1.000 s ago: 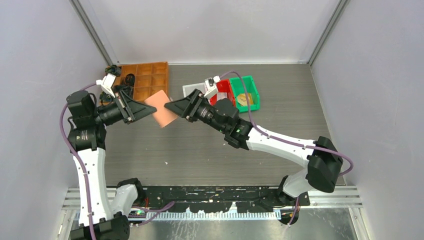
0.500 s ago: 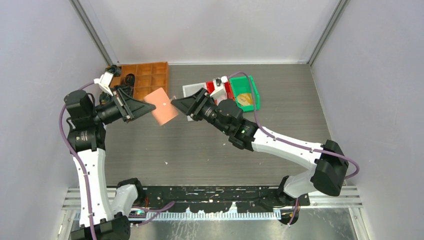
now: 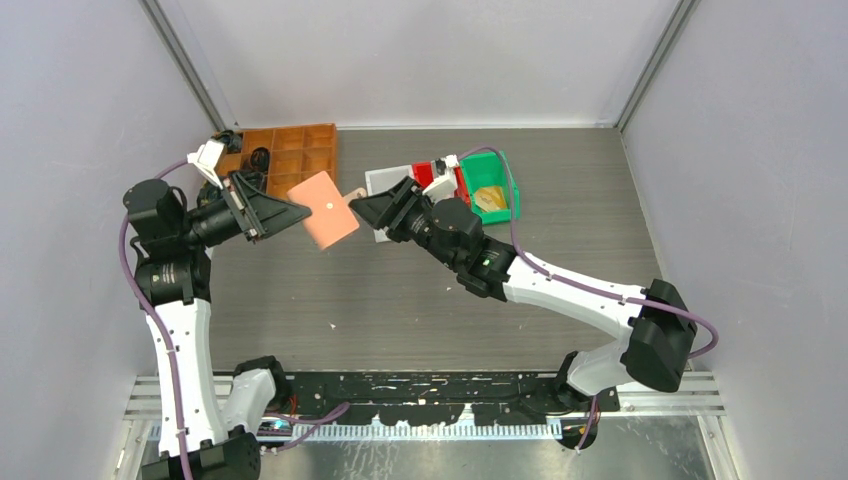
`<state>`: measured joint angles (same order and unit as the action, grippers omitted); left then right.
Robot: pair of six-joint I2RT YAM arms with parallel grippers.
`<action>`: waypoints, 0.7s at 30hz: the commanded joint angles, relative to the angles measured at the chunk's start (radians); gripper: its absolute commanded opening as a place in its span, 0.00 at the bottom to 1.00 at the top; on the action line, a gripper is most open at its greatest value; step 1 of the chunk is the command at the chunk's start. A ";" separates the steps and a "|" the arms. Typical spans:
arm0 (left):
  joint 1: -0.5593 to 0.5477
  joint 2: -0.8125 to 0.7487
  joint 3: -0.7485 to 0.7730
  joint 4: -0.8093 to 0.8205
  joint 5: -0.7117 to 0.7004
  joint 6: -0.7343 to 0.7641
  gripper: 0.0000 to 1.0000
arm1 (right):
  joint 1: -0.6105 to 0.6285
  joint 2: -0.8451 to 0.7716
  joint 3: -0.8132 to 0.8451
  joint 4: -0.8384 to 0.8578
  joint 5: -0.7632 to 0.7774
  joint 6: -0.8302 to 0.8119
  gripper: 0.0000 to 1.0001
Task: Take the credit cards out of the card holder
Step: Open the card holder.
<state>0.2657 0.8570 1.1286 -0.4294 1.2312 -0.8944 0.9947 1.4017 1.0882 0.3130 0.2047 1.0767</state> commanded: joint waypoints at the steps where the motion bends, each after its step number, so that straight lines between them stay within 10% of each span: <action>1: 0.000 -0.021 0.027 0.098 0.038 -0.046 0.00 | 0.012 0.013 0.045 0.139 -0.034 0.020 0.60; 9: 0.000 -0.029 0.011 0.139 0.035 -0.091 0.00 | 0.019 0.057 0.061 0.252 -0.108 0.105 0.58; 21: 0.000 -0.032 -0.043 0.139 0.047 -0.057 0.03 | 0.003 0.029 0.029 0.394 -0.154 0.134 0.23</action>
<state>0.2657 0.8371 1.0985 -0.3473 1.2419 -0.9615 1.0050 1.4677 1.0920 0.5770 0.1032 1.1870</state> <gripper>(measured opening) 0.308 0.282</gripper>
